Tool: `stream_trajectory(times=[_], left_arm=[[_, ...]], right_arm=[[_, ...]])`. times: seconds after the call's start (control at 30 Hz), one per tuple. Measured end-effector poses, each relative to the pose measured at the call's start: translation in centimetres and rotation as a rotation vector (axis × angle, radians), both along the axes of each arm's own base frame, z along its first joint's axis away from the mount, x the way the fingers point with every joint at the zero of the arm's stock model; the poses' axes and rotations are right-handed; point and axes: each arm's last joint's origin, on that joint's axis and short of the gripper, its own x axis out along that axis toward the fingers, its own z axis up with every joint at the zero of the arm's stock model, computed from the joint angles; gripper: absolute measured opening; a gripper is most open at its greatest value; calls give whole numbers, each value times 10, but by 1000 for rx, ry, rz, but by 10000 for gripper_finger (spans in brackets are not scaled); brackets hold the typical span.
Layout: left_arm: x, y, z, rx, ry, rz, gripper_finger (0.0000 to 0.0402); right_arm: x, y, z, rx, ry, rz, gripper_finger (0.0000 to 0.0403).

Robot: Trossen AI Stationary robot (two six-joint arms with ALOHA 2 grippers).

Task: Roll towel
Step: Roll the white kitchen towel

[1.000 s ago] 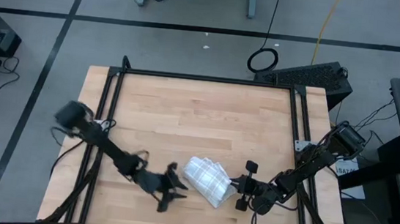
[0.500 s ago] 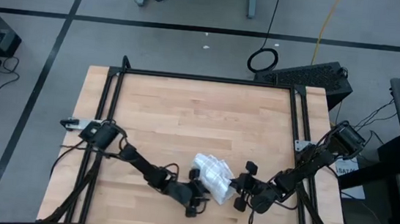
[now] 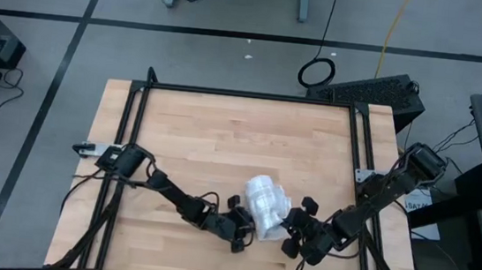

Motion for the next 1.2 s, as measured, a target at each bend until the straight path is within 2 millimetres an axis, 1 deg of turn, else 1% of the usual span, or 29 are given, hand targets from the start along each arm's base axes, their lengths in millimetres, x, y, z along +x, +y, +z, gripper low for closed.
stream_trajectory(times=[0.1, 0.23, 0.4, 0.57, 0.63, 0.77, 0.87, 0.93, 1.0, 1.1, 1.2], left_arm=[[2, 4, 1, -2, -17, 16, 138], [3, 8, 0, 1, -12, 27, 138], [4, 7, 2, -7, -31, 26, 138], [6, 8, 3, -17, -50, 32, 138], [7, 10, 4, -15, -58, 43, 138], [10, 18, 5, -16, -70, 63, 138], [9, 20, 5, -3, -30, 61, 138], [2, 16, 10, 10, 22, 63, 138], [-8, 9, 21, 51, 77, 92, 138], [-29, 1, 44, 176, 145, 142, 138], [-44, 0, 72, 334, 144, 179, 138]], right_arm=[[1, 2, 2, 40, 7, -25, 0], [-1, 2, -4, 46, 27, -66, 7], [1, 4, -21, 52, 52, -118, 33], [6, 8, -32, 89, 35, -164, 39], [8, 10, -33, 120, 11, -182, 39], [9, 10, -33, 126, -14, -195, 40], [9, 9, -32, 65, -11, -160, 40], [9, 9, -32, 15, -12, -133, 40], [9, 8, -34, -27, -8, -110, 40], [10, 8, -35, -52, 1, -89, 41], [8, 9, -35, -51, 6, -81, 53]])
